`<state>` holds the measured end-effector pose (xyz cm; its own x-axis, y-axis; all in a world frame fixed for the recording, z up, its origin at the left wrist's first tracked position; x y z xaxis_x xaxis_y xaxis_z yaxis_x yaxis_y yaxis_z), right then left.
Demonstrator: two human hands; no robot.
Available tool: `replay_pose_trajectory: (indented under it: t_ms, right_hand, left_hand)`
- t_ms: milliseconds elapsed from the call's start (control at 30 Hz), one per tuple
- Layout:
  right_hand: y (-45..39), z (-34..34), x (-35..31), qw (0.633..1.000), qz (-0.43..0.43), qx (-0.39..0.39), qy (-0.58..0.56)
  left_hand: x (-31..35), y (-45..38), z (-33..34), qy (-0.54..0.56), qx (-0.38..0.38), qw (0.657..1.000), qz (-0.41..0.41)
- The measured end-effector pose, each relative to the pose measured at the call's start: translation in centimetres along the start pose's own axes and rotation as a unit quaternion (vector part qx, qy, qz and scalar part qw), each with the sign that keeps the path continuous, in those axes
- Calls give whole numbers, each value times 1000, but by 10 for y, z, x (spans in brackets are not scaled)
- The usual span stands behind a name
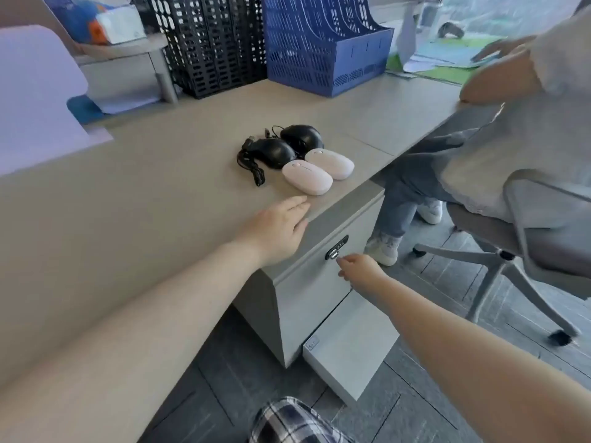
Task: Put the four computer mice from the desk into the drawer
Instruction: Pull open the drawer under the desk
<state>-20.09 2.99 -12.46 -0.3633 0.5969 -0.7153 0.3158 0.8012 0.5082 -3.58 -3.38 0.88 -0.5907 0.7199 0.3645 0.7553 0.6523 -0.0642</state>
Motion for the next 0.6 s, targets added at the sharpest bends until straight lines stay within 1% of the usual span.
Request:
replay_pose_trajectory:
  t_ms: [100, 200, 367, 600]
  right_hand:
    - [0, 6, -5, 998, 17, -19, -65]
    - [1, 13, -9, 995, 35, -32, -90]
    - [-4, 12, -9, 983, 55, -25, -175]
    - [-5, 12, -5, 972, 66, 0, -224]
  left_hand:
    - [0, -2, 0, -11, 13, 1000, 4]
    - [-2, -2, 3, -15, 21, 1000, 6]
    - [0, -4, 0, -18, 22, 1000, 12]
    - [2, -4, -1, -23, 2, 1000, 5]
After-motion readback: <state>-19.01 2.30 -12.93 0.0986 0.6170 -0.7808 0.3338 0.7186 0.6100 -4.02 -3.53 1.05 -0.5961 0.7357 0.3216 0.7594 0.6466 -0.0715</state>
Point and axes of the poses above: each hand's wrist, its own y-axis away from the middle knuckle, its own z-axis out of the palm, x = y × z, the point moved 5 cm from there along -y, towards the middle knuckle, and after that the axes turned 7 degrees about -x, right-handed, at the moved point
